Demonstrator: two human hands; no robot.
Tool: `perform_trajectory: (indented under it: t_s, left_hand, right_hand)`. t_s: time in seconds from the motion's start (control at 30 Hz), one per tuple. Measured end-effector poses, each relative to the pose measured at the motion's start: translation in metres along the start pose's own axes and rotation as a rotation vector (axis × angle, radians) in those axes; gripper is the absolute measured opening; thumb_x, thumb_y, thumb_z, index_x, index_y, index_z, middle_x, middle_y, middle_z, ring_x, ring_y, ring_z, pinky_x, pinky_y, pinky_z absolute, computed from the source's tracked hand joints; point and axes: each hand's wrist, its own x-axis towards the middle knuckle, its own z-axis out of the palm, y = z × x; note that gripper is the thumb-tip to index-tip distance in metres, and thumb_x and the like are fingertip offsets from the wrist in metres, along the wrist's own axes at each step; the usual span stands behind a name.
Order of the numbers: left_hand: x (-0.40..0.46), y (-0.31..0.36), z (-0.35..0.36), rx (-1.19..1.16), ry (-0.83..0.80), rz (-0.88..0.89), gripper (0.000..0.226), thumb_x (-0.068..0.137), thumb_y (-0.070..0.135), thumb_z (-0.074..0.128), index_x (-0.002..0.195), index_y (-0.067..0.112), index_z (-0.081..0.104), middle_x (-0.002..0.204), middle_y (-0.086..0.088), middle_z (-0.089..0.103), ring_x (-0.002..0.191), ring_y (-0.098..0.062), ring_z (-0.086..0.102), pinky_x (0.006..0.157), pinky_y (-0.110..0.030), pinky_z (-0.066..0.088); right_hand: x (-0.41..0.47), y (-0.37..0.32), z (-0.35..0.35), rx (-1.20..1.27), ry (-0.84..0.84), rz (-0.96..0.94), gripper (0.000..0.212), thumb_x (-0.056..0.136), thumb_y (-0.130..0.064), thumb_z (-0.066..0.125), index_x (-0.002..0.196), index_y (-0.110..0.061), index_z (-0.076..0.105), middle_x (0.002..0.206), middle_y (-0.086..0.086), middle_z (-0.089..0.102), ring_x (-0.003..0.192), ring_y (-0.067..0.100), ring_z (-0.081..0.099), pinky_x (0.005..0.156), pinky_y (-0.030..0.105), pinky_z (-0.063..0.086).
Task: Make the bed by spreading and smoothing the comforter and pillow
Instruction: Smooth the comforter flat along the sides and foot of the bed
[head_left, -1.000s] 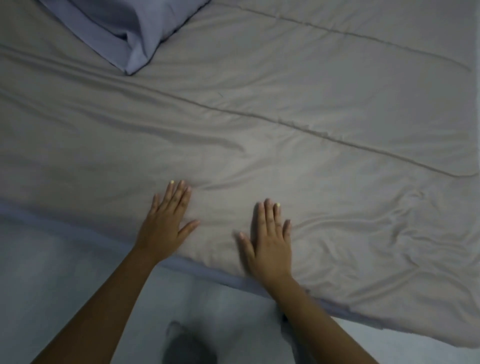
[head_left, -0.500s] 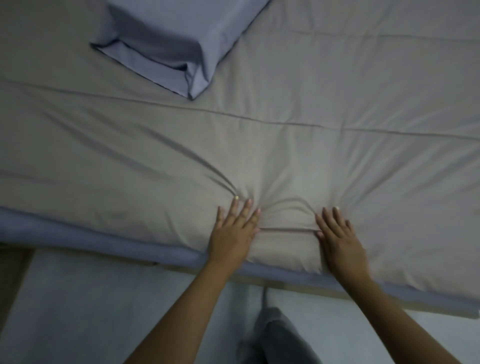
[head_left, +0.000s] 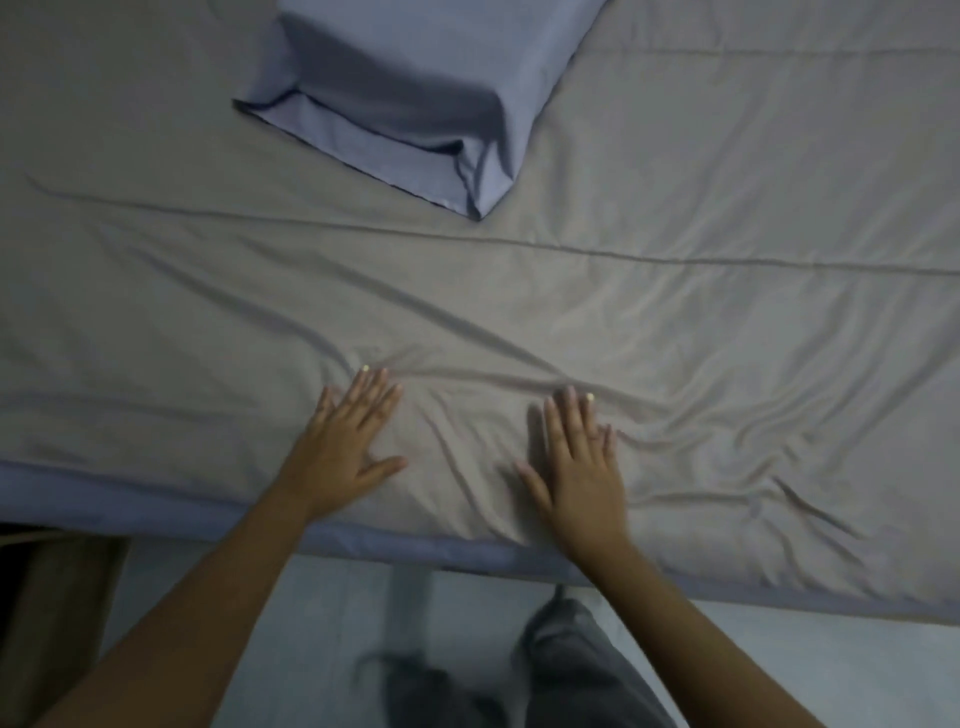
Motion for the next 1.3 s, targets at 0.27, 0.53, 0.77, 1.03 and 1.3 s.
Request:
perform_trajectory:
  t_s: [0.27, 0.53, 0.77, 1.03, 1.3]
  left_hand:
    - [-0.009, -0.077, 0.020, 0.042, 0.066, 0.074, 0.058, 0.096, 0.059, 0.017, 0.146, 0.035, 0.032, 0.157, -0.001, 0.029, 0.145, -0.026, 0.024, 0.107, -0.065, 0.019]
    - [-0.030, -0.090, 0.034, -0.040, 0.319, 0.283, 0.042, 0.095, 0.041, 0.042, 0.127, 0.024, 0.063, 0.138, -0.001, 0.057, 0.130, -0.032, 0.049, 0.101, -0.060, 0.038]
    - [-0.030, -0.131, 0.023, -0.075, 0.136, 0.301, 0.066, 0.096, 0.056, 0.030, 0.150, 0.018, 0.031, 0.159, -0.002, 0.022, 0.148, -0.024, 0.016, 0.116, -0.050, 0.018]
    - [-0.061, -0.299, 0.016, 0.015, 0.064, 0.087, 0.079, 0.090, 0.071, 0.022, 0.154, 0.023, 0.018, 0.162, -0.005, 0.006, 0.150, -0.023, 0.001, 0.115, -0.059, 0.010]
    - [-0.060, -0.307, 0.038, 0.011, 0.254, 0.216, 0.048, 0.103, 0.044, 0.021, 0.136, 0.029, 0.054, 0.147, -0.002, 0.045, 0.139, -0.032, 0.037, 0.105, -0.066, 0.025]
  right_hand:
    - [0.023, -0.066, 0.053, -0.070, 0.039, 0.115, 0.058, 0.100, -0.047, 0.019, 0.139, -0.015, 0.048, 0.148, 0.011, 0.041, 0.140, 0.033, 0.031, 0.110, 0.050, 0.024]
    - [0.000, -0.079, 0.064, 0.033, 0.187, 0.109, 0.066, 0.102, -0.047, 0.016, 0.126, -0.003, 0.060, 0.134, 0.016, 0.055, 0.132, 0.032, 0.040, 0.109, 0.042, 0.028]
    - [0.012, -0.107, 0.056, -0.052, 0.076, 0.212, 0.083, 0.094, -0.063, 0.011, 0.141, -0.002, 0.040, 0.150, 0.019, 0.034, 0.141, 0.036, 0.026, 0.111, 0.051, 0.023]
    - [0.072, -0.259, 0.108, -0.035, 0.017, -0.025, 0.073, 0.091, -0.065, 0.020, 0.149, -0.022, 0.028, 0.157, 0.009, 0.018, 0.145, 0.032, 0.015, 0.114, 0.048, 0.009]
    - [0.074, -0.274, 0.140, -0.045, 0.079, -0.075, 0.050, 0.103, -0.043, 0.021, 0.133, -0.020, 0.054, 0.145, 0.007, 0.045, 0.139, 0.037, 0.029, 0.111, 0.049, 0.019]
